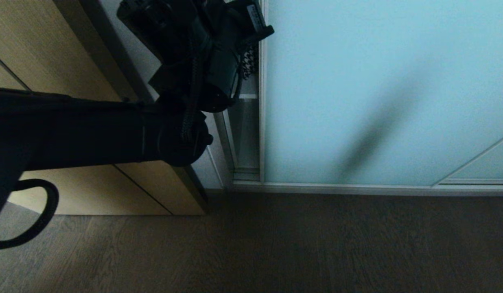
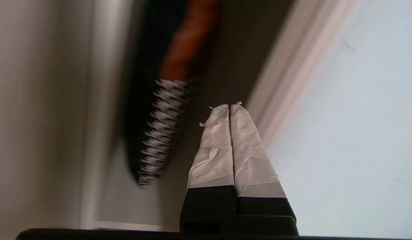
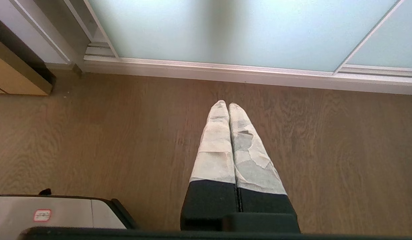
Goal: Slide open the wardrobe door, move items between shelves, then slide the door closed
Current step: Open the door
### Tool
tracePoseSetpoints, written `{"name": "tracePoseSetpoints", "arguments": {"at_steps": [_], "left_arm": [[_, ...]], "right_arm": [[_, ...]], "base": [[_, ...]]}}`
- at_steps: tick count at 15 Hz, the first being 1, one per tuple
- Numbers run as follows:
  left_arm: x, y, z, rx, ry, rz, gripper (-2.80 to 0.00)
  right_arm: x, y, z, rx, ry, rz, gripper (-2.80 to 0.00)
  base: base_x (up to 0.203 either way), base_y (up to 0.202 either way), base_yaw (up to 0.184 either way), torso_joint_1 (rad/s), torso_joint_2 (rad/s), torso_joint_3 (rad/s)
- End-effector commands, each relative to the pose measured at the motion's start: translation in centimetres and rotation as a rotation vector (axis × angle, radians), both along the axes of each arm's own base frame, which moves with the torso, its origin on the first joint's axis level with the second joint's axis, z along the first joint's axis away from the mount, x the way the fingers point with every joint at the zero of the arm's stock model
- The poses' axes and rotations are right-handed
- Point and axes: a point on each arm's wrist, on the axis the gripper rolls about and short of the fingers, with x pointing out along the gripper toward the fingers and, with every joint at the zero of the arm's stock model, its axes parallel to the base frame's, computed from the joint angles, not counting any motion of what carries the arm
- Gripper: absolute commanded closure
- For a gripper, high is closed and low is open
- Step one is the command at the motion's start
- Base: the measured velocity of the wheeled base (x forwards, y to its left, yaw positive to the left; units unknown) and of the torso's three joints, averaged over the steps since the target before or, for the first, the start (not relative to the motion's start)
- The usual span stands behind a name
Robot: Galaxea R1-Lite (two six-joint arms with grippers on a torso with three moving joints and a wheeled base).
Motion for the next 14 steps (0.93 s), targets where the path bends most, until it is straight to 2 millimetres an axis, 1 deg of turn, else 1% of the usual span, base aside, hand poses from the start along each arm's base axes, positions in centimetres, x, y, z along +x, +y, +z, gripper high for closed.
{"name": "tracePoseSetpoints", "arguments": {"at_steps": [1,6,8,12,14], "left_arm": [[2.5,-1.4,-1.8,0.015,0.021,0.013,0.0],[5.2,-2.1,-3.3,0.027,0.031,0.041,0.0],[5.9,-2.5,-3.9,0.044,0.036,0.031,0.0],[6.3,-3.1,-4.8,0.084,0.031,-0.012,0.0],[6.3,-3.9,-5.5,0.104,0.033,-0.042,0.0]], "right_arm": [[0.0,0.0,0.0,0.0,0.001,0.001,0.0],[0.0,0.0,0.0,0.001,0.001,0.0,0.0],[0.0,0.0,0.0,0.002,0.001,-0.001,0.0],[0.0,0.0,0.0,0.001,0.001,0.001,0.0],[0.0,0.0,0.0,0.002,0.001,0.001,0.0]], "base": [[0.0,0.0,0.0,0.0,0.0,0.0],[0.0,0.0,0.0,0.0,0.0,0.0],[0.0,0.0,0.0,0.0,0.0,0.0],[0.0,0.0,0.0,0.0,0.0,0.0],[0.0,0.0,0.0,0.0,0.0,0.0]]}}
